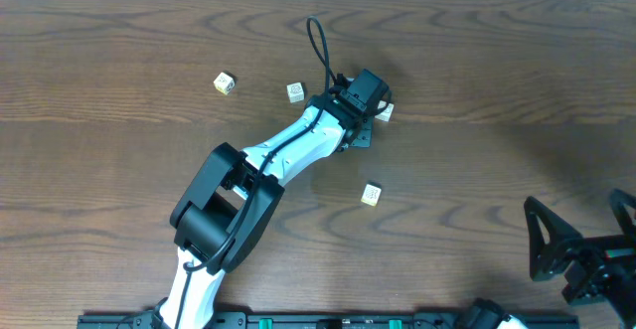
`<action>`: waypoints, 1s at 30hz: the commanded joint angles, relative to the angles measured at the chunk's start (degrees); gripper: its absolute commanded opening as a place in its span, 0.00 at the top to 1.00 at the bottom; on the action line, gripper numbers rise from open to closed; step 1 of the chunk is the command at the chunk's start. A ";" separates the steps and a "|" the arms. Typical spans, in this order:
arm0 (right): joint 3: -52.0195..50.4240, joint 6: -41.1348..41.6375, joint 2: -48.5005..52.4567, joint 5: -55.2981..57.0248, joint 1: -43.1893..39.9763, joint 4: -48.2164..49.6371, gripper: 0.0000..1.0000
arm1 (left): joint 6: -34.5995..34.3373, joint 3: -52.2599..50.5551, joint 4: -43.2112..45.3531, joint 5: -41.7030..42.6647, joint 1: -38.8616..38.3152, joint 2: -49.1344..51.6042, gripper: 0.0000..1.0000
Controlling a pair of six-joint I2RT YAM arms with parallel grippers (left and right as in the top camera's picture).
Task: Spell out Ai2
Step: 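Lower the '2' block right of the 'I' block and release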
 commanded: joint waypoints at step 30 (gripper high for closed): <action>0.52 0.70 -0.22 1.20 -0.85 -0.09 0.01 | 0.02 -0.09 1.73 -2.99 -0.02 1.16 0.49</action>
